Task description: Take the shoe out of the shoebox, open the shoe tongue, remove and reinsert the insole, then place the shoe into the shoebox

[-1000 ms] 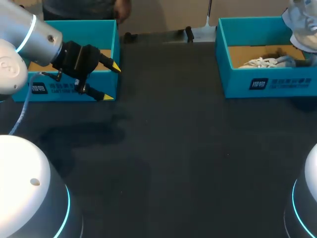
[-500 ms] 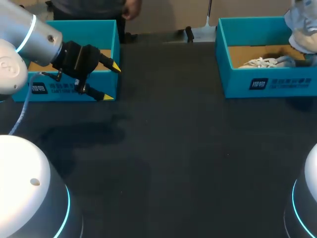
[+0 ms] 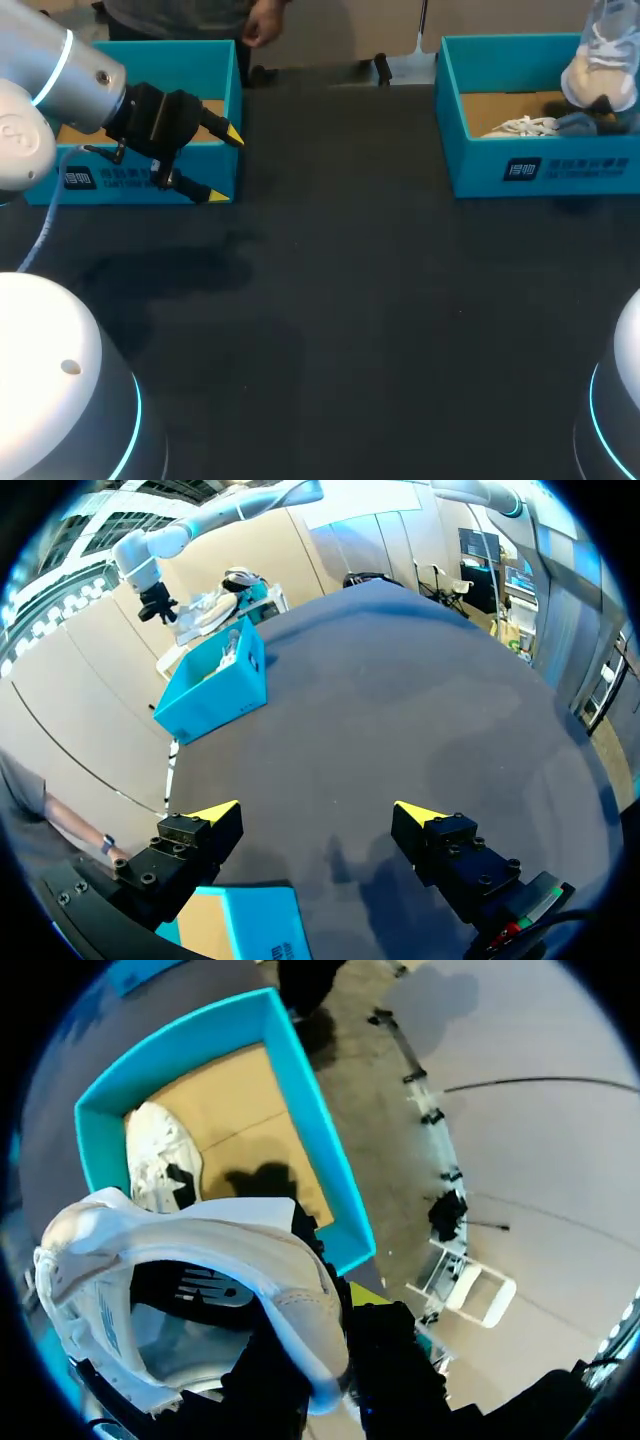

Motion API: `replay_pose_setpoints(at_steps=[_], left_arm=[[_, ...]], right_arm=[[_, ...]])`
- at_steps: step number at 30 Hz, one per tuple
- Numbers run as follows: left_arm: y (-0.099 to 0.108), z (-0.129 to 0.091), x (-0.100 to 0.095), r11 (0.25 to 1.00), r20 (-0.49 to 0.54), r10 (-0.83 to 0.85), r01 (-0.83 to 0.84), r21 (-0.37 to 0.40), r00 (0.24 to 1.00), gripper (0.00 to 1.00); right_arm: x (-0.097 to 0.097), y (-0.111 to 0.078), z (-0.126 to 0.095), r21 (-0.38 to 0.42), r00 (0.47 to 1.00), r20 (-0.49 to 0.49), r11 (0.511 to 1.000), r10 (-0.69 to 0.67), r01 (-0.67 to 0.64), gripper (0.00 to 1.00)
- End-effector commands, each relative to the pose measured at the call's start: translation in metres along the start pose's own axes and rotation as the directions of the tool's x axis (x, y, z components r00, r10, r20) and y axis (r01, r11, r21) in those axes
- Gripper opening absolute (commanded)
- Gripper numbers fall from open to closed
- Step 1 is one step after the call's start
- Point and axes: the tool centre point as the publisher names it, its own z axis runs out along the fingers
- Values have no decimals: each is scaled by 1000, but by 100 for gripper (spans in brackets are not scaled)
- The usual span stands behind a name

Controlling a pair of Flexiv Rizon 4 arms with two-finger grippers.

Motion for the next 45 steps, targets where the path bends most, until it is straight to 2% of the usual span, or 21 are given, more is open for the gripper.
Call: replay_pose_setpoints(at_steps=[1,5,8,16,17,18,38,40,45], left_arm=[[0,0,1,1000,0,0,0,-4,1000,100],[0,0,1,1000,0,0,0,-4,1000,100],[0,0,1,1000,0,0,0,-4,1000,100],[0,0,1,1000,0,0,0,-4,1000,100],[0,0,1,1000,0,0,0,-4,1000,100],[0,0,1,1000,0,0,0,-4,1000,100],[0,0,1,1000,0,0,0,-4,1000,100],[0,0,1,1000,0,0,0,-4,1000,100],[0,0,1,1000,0,0,0,-4,1000,100]], right_arm=[[0,-3,-6,18,996,-3,996,87,-87,0],[6,-13,-6,44,978,-24,978,205,-204,0],[12,-25,-5,40,937,-40,938,346,-344,0],[16,-43,-6,17,803,1,803,596,-596,0],[16,-44,-6,20,780,4,780,626,-626,0],[17,-46,-5,59,763,-9,762,647,-645,0],[17,-46,-5,59,763,-9,762,647,-645,0],[19,-46,-3,64,728,-19,727,685,-683,0],[27,-42,2,118,609,-6,606,793,-787,0]])
